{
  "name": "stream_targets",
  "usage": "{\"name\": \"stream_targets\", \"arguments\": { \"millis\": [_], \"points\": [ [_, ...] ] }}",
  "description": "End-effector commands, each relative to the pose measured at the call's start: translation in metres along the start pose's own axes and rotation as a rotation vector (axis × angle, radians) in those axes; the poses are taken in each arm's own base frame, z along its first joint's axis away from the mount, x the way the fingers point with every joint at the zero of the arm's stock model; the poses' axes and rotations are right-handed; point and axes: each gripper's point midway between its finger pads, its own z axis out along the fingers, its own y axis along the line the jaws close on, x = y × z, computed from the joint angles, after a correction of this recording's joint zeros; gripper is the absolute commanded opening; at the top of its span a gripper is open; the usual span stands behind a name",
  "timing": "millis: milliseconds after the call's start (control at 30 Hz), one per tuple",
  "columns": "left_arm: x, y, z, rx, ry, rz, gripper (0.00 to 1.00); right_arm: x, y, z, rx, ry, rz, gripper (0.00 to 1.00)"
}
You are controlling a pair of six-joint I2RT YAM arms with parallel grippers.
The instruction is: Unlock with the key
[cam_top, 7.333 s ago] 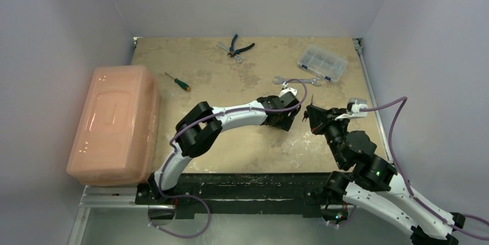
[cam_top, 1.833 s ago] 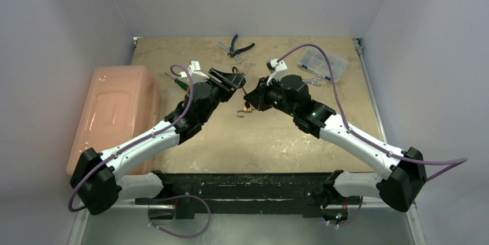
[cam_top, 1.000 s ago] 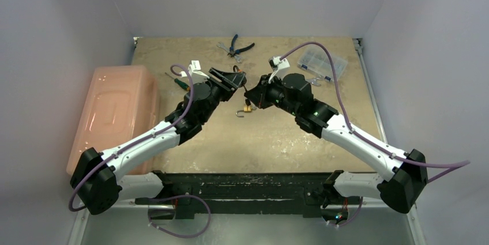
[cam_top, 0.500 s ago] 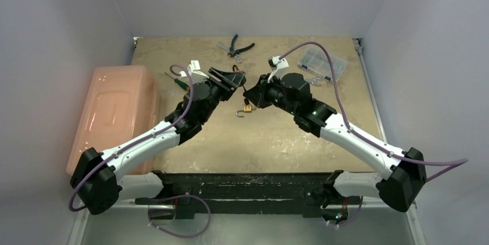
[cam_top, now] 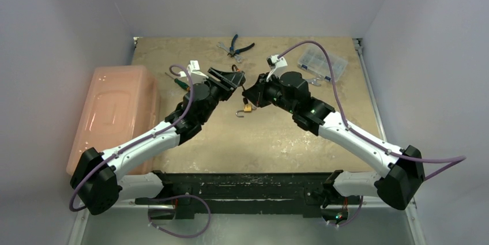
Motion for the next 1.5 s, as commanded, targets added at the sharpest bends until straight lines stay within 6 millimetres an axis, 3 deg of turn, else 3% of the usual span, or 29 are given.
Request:
{"name": "stream_targets", "arguments": {
  "millis": [0,167,567,833,1033,1233,1467],
  "points": [
    [-0.005,-0.031,-0.004,0.108,-0.003,-0.013,0.0,-0.043,0.018,-0.001,-0.042,-0.104,0.007,0.0],
    [-0.004,-0.031,-0.003,0.111,-0.001,0.015,0.0,-0.055,0.026,-0.001,-0.057,-0.117,0.003,0.0],
    [-0.003,-0.032,-0.002,0.115,0.001,0.05,0.0,-0.064,0.031,0.001,-0.069,-0.124,0.028,0.0],
    [0.002,-0.032,0.0,0.104,0.032,0.055,0.0,-0.076,0.035,0.001,-0.083,-0.14,-0.062,0.0],
    [0.002,-0.031,0.001,0.09,0.033,0.057,0.0,-0.077,0.022,0.007,0.001,-0.112,-0.088,0.0],
    [0.002,-0.03,0.001,0.084,0.032,0.058,0.0,-0.075,0.035,0.013,-0.066,-0.096,-0.046,0.0],
    [0.0,-0.033,-0.001,0.093,0.025,0.058,0.0,-0.073,0.035,0.015,-0.075,-0.097,-0.043,0.0]
  ]
}}
